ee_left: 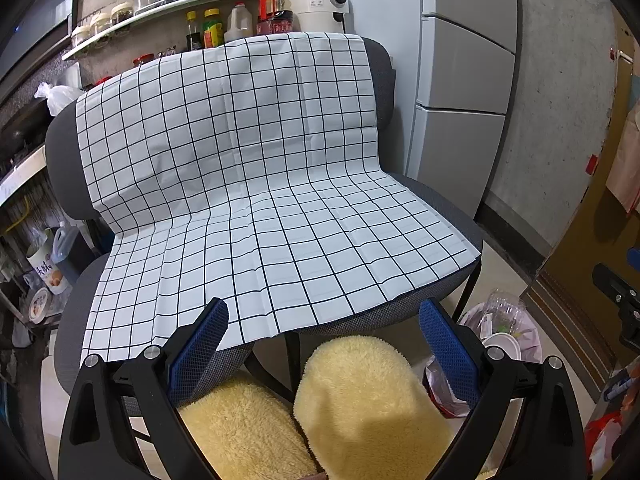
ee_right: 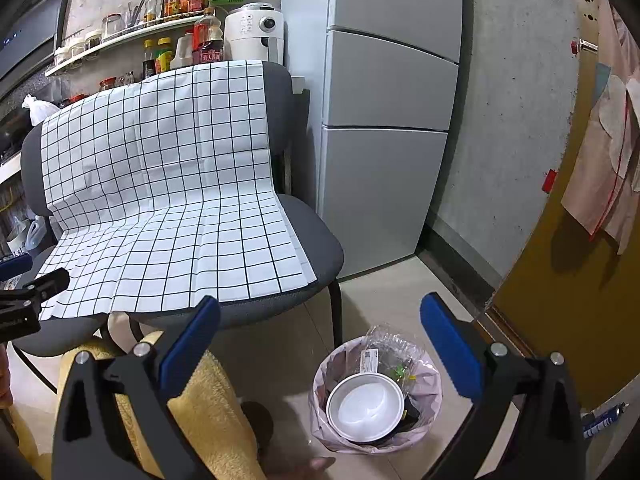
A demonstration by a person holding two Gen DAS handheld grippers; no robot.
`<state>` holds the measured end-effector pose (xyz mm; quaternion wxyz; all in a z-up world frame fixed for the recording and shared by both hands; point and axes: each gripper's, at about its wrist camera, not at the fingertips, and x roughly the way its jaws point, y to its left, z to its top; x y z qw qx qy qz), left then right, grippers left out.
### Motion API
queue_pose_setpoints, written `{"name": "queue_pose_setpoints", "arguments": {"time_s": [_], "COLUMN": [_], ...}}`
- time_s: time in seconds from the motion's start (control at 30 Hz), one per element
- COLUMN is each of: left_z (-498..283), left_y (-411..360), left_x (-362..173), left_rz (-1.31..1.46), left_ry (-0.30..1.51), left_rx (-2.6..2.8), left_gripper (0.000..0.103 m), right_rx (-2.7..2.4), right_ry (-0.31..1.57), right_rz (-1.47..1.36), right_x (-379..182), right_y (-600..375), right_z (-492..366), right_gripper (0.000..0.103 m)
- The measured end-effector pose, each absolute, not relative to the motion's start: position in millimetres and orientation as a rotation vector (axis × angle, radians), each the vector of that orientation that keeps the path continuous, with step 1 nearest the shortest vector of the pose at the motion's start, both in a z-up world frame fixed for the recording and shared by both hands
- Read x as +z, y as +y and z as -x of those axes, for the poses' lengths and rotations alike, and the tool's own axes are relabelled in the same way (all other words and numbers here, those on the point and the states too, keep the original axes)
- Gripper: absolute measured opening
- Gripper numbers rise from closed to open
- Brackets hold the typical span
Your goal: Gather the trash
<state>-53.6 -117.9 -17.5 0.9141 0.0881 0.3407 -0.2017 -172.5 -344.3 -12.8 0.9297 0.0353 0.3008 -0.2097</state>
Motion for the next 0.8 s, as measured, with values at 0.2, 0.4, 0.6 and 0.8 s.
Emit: {"name": "queue_pose_setpoints", "arguments": {"time_s": [0.2,0.4,0.6,0.8], "left_z": [54.0,55.6,50.4,19.4], "left_y": [-117.7,-118.4,-115.5,-105.6], "left_x": [-17.8,-17.6,-17.1,-29.2], "left_rz": [-0.178,-0.190,-0.162,-0.147], "left_ry": [0.702,0.688,0.688,0.729], "left_rx": [-0.415,-0.399,-0.410,-0.351], "left_gripper": [0.095,0.095,0.095,0.095], "right_rx": [-0.430,-0.435,-0.441,-0.422], "right_ry": [0.622,0.628,0.640,0.682], "right_rz": [-0.073,-0.075,-0.094,-0.114], "right_x": [-14.4,-16.9,-24.2,-42.3], "right_y": [-343.8,-346.9,-354.9,-364.4], "right_z": [170.6,169.2,164.9,129.9], "right_gripper": [0.098,0.098,0.098,0.098]}}
